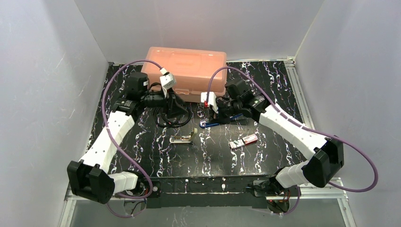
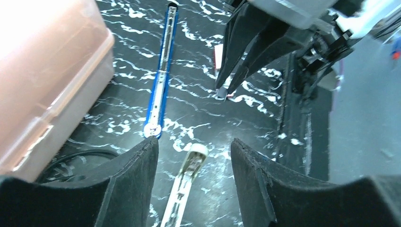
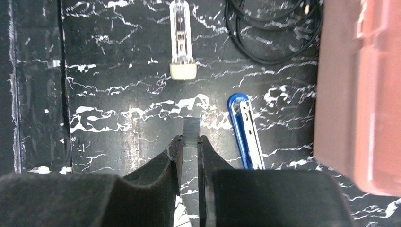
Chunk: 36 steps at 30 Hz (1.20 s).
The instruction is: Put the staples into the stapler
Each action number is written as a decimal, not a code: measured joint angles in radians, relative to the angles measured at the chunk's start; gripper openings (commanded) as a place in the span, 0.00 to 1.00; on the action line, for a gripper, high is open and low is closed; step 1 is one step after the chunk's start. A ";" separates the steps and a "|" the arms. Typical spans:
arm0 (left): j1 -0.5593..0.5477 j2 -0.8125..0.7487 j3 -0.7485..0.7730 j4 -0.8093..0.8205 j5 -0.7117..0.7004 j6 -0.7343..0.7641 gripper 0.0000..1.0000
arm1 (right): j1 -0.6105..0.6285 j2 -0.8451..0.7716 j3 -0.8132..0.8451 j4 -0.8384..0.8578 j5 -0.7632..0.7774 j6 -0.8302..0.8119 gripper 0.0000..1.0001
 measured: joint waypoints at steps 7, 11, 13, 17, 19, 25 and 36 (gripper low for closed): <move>-0.097 0.080 0.000 0.115 0.007 -0.251 0.57 | 0.000 0.000 0.111 -0.068 -0.045 -0.028 0.15; -0.144 0.083 0.000 0.164 0.008 -0.310 0.57 | 0.000 0.008 0.150 -0.113 -0.072 -0.045 0.15; -0.161 0.084 0.000 0.176 0.008 -0.292 0.57 | 0.000 0.010 0.152 -0.121 -0.085 -0.047 0.15; -0.188 0.087 -0.001 0.177 0.008 -0.202 0.56 | 0.000 0.019 0.152 -0.133 -0.105 -0.044 0.15; -0.200 0.093 -0.003 0.175 0.008 -0.149 0.55 | 0.000 0.022 0.150 -0.136 -0.119 -0.035 0.15; -0.222 0.117 -0.026 0.173 0.011 -0.034 0.54 | 0.000 0.022 0.124 -0.121 -0.169 0.009 0.15; -0.240 0.120 -0.058 0.172 0.058 0.074 0.48 | 0.000 0.022 0.076 -0.090 -0.199 0.052 0.15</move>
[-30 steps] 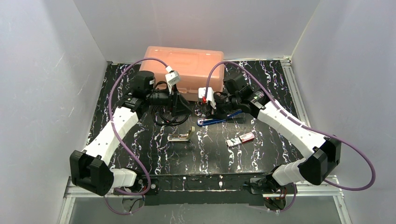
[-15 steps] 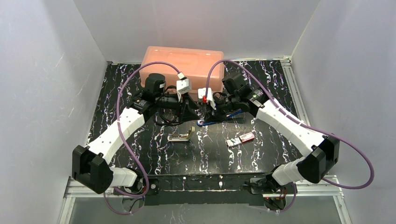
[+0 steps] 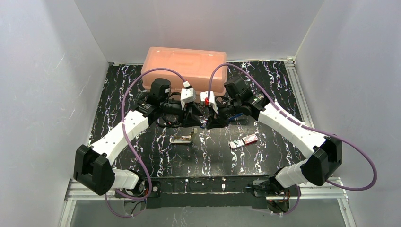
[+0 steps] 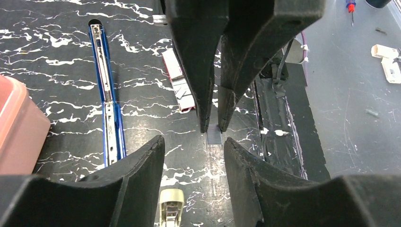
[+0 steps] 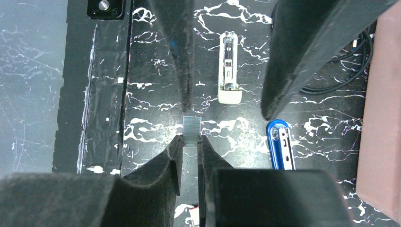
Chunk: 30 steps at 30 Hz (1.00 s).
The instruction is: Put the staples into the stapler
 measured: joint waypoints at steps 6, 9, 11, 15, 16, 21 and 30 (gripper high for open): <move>-0.003 0.000 -0.029 0.013 0.019 0.008 0.48 | 0.000 0.000 0.000 0.009 0.002 0.022 0.15; -0.004 0.001 -0.041 0.023 0.021 0.005 0.47 | 0.000 0.000 0.000 0.015 0.004 0.034 0.15; -0.005 0.001 -0.046 0.029 0.021 0.002 0.46 | -0.001 0.000 0.000 0.021 0.005 0.037 0.15; -0.007 0.001 -0.051 0.035 0.021 -0.003 0.45 | -0.001 0.000 0.000 0.026 0.006 0.042 0.15; -0.008 0.001 -0.051 0.038 0.021 -0.006 0.44 | -0.001 0.000 0.000 0.026 0.009 0.043 0.15; -0.010 0.005 -0.051 0.060 0.021 -0.022 0.39 | -0.001 0.000 0.000 0.027 0.018 0.048 0.15; -0.011 0.015 -0.053 0.070 0.021 -0.036 0.36 | -0.001 0.000 0.000 0.033 0.048 0.063 0.15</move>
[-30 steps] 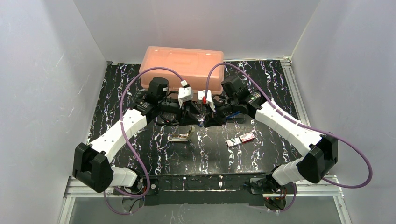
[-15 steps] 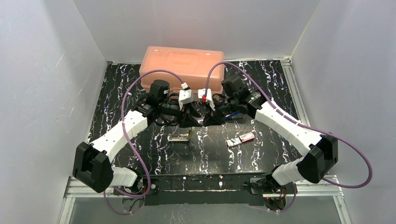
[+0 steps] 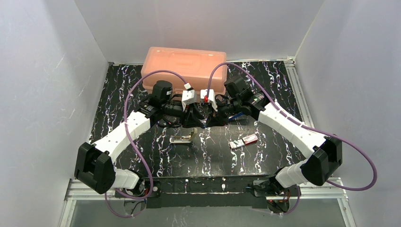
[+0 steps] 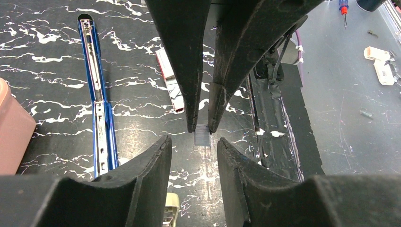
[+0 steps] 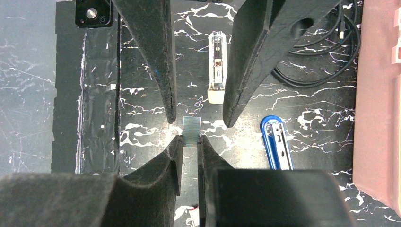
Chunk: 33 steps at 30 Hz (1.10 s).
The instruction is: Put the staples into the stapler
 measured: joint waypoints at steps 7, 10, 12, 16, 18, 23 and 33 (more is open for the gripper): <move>-0.002 0.000 0.000 0.006 0.000 -0.008 0.32 | 0.000 0.000 0.000 0.003 0.014 0.005 0.15; -0.002 0.000 0.000 0.006 0.000 -0.010 0.34 | 0.000 0.000 0.000 0.007 0.018 0.008 0.15; -0.003 0.000 0.000 0.006 -0.001 -0.011 0.35 | 0.000 0.000 0.000 0.011 0.021 0.008 0.15; -0.005 0.000 -0.003 0.007 -0.003 -0.012 0.34 | 0.000 0.000 0.000 0.017 0.021 0.011 0.15; -0.005 0.000 -0.009 0.008 -0.005 -0.014 0.32 | 0.000 0.000 0.000 0.018 0.021 0.011 0.15; -0.005 0.000 -0.015 0.008 -0.006 -0.018 0.25 | -0.002 0.000 0.000 0.019 0.021 0.012 0.15; -0.005 0.006 -0.015 0.015 -0.009 -0.027 0.17 | -0.004 0.000 0.000 0.018 0.021 0.015 0.18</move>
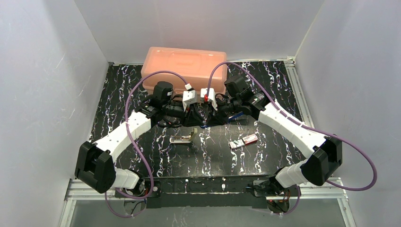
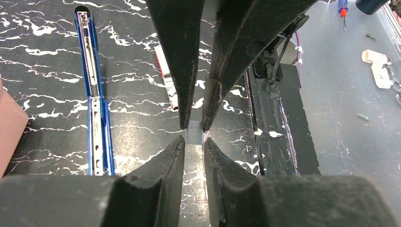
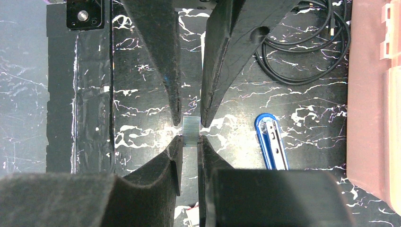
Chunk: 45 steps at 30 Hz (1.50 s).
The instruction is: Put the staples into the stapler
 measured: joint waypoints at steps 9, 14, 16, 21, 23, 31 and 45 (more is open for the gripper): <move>0.000 0.008 0.000 0.007 -0.009 -0.015 0.00 | -0.001 0.000 0.000 -0.003 0.002 0.000 0.35; 0.000 0.008 0.000 0.004 -0.021 -0.011 0.00 | -0.001 0.000 0.000 -0.004 0.010 -0.007 0.60; 0.000 0.007 0.000 -0.010 -0.026 0.005 0.00 | -0.001 0.000 0.000 -0.008 0.018 -0.018 0.64; 0.017 -0.009 0.000 -0.080 -0.035 0.069 0.00 | -0.001 -0.003 0.000 -0.035 0.051 -0.048 0.66; 0.040 -0.026 0.000 -0.120 -0.035 0.102 0.00 | -0.002 -0.012 -0.001 -0.046 0.071 -0.063 0.66; 0.245 -0.158 -0.002 -0.280 -0.029 0.265 0.00 | -0.009 -0.075 -0.067 -0.051 0.117 -0.099 0.66; 0.268 -0.089 -0.174 -0.418 -0.097 0.674 0.00 | -0.040 -0.085 -0.245 0.016 0.130 -0.125 0.64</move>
